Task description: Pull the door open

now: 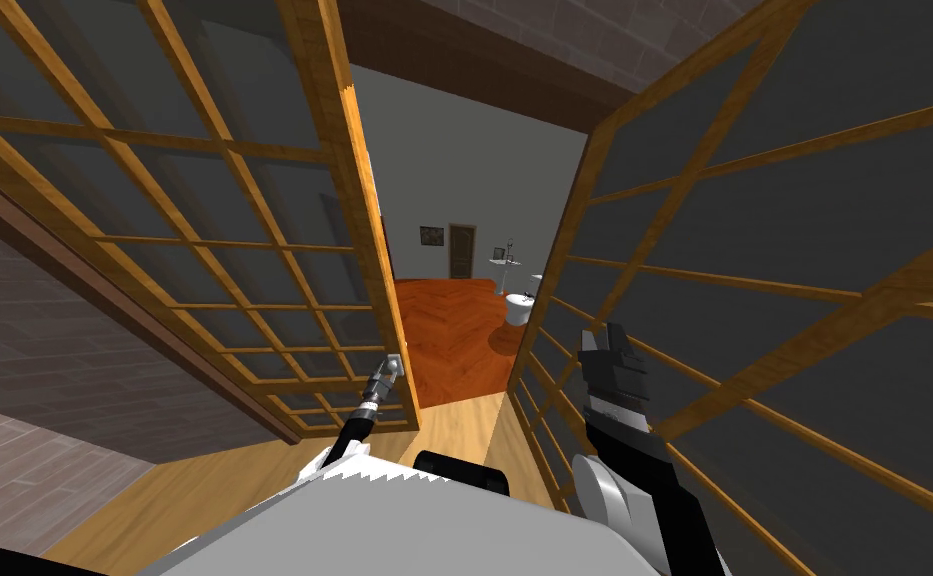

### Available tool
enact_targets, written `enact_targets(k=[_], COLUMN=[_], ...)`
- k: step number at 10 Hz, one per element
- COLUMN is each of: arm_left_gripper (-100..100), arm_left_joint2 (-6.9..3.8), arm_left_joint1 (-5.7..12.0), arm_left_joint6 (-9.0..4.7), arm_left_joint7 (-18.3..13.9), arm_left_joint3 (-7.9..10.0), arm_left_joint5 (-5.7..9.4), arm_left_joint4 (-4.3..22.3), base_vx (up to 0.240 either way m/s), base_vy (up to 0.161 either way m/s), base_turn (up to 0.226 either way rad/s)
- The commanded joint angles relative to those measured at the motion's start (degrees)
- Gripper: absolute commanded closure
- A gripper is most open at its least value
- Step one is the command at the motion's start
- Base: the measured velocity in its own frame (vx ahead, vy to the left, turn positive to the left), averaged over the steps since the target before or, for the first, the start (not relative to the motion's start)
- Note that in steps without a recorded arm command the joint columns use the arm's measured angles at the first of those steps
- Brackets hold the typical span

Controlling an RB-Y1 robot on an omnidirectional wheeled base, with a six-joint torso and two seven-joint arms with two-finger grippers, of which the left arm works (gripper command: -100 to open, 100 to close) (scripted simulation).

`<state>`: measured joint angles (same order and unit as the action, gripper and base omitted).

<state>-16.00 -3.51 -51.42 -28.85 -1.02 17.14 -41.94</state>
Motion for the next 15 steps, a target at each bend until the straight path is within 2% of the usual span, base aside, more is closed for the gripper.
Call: enact_targets(k=[1,2,4,5,6,7,9,10,11,12,14,15], arm_left_gripper=[-100,-100,-100,-100,-100,-100,-100,-100,-100,-100,-100,-100], arm_left_joint2=[0.29,0.29,0.69,0.69,0.9,0.9,1.34,1.34,1.55,1.55,1.99,1.99], arm_left_joint1=[0.32,0.32,0.68,0.68,0.87,0.87,1.26,1.26,1.46,1.46,1.86,1.86], arm_left_joint6=[0.11,0.11,0.35,0.35,0.48,0.48,0.73,0.73,0.87,0.87,1.13,1.13], arm_left_joint7=[-2.9,-3.5,-7.2,-8.1,-10.2,-10.4,-14.2,-15.1,-17.1,-17.5,-21.3,-22.2], arm_left_joint3=[-0.59,-0.59,-1.45,-1.45,-1.91,-1.91,-2.84,-2.84,-3.31,-3.31,-4.25,-4.25], arm_left_joint5=[1.54,1.54,3.81,3.81,5.01,5.01,7.46,7.46,8.7,8.7,11.19,11.19], arm_left_joint4=[0.0,0.0,-0.2,-0.2,-0.3,-0.3,-0.5,-0.5,-0.6,-0.6,-0.8,-0.8], base_vx=[-0.057,-0.058,-0.071,-0.065,-0.066,-0.052,-0.068,-0.067,-0.06,-0.045,-0.062,-0.064], base_vy=[0.018,0.02,0.022,0.014,0.012,0.008,0.017,0.021,0.009,0.012,0.012,0.019], base_turn=[-0.07,-0.025,-0.065,-0.022,-0.041,-0.026,-0.063,-0.029,-0.044,-0.027,-0.066,-0.027])
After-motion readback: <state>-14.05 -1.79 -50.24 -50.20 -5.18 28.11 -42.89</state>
